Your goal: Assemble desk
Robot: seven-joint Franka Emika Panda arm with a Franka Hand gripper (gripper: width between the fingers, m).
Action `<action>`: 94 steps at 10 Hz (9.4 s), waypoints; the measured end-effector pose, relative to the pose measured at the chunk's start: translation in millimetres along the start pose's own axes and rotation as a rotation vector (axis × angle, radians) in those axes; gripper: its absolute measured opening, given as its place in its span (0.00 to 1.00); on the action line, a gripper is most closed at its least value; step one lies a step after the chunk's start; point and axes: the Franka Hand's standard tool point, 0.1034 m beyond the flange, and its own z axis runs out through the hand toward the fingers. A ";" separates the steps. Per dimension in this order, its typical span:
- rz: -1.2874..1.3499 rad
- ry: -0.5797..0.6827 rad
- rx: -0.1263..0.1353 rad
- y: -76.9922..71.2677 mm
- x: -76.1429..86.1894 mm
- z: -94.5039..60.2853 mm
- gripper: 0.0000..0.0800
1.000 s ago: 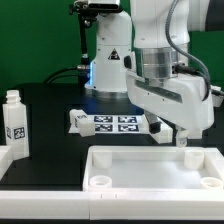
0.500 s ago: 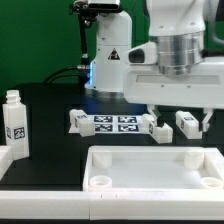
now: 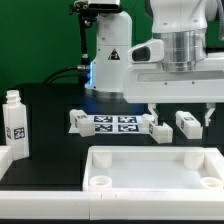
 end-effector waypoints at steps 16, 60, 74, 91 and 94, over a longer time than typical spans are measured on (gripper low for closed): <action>0.040 -0.864 -0.049 -26.6 -57.4 7.9 0.81; -0.103 0.038 0.069 -42.0 38.4 -101.4 0.36; -0.358 0.434 -0.004 -23.9 111.6 -98.2 0.36; -0.374 0.426 -0.007 -46.8 119.5 -40.2 0.36; -0.376 0.442 -0.008 -46.8 119.4 -38.8 0.36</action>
Offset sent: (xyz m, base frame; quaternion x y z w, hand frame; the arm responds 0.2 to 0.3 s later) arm -0.0330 0.0409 0.0020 -0.0736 -0.0314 -0.1052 0.9912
